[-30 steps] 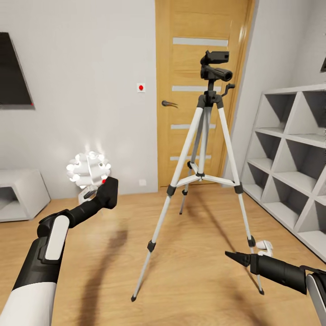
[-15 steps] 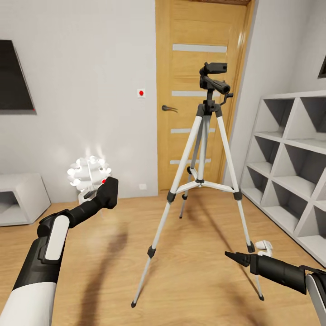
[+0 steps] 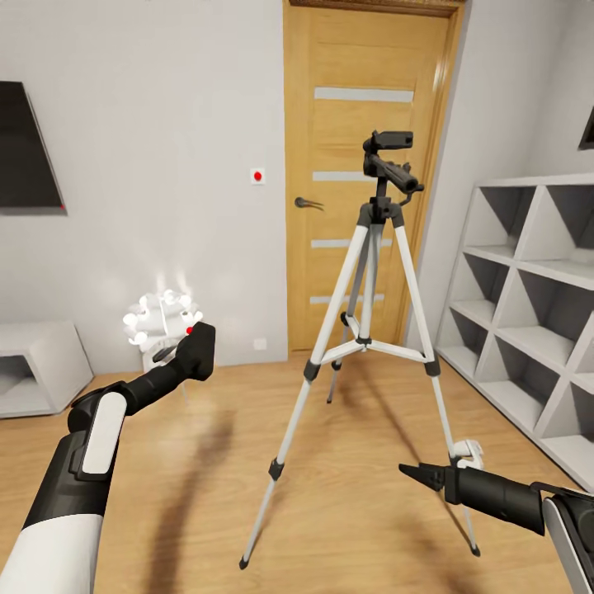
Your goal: Attach the digital camera to the camera tripod in the bedroom.
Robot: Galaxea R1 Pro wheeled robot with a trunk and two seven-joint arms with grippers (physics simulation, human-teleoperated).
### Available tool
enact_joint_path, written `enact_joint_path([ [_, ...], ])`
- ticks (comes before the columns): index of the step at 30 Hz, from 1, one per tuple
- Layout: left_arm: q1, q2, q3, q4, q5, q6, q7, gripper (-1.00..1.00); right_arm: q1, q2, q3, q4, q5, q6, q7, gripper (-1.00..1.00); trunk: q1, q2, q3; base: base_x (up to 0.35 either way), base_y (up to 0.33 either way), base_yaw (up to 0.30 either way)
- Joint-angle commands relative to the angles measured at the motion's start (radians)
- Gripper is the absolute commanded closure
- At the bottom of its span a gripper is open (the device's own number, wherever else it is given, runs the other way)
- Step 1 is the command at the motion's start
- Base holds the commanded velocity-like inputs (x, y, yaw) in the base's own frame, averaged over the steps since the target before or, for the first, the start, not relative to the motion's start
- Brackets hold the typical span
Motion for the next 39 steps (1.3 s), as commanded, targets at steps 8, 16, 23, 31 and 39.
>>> enact_joint_path([
  [8, -0.001, 0.0, 0.002, 0.0, -0.005, 0.005, -0.009, 1.0, -0.001, 0.0, 0.001, 0.0, -0.002, 0.005, -0.017, -1.0, -0.031, 0.056, 0.024, 0.0, 0.0, 0.0],
  [16, -0.001, 0.0, 0.002, 0.0, -0.005, 0.005, -0.009, 1.0, -0.001, 0.0, 0.002, 0.001, -0.002, 0.005, -0.05, -1.0, -0.062, 0.112, 0.049, 0.0, 0.0, 0.0],
  [23, -0.001, 0.0, 0.002, 0.0, -0.005, 0.005, -0.009, 1.0, -0.001, 0.0, 0.003, 0.001, -0.002, 0.005, -0.067, -1.0, -0.088, 0.161, 0.071, 0.0, 0.0, 0.0],
  [31, -0.001, 0.0, 0.002, 0.0, -0.005, 0.005, -0.009, 1.0, -0.001, 0.0, 0.003, 0.001, -0.002, 0.005, -0.068, -1.0, -0.119, 0.217, 0.096, 0.0, 0.0, 0.0],
  [39, -0.001, 0.0, 0.002, 0.0, -0.005, 0.006, -0.01, 1.0, -0.001, 0.0, 0.003, 0.0, -0.002, 0.005, -0.067, -1.0, -0.15, 0.273, 0.121, 0.0, 0.0, 0.0],
])
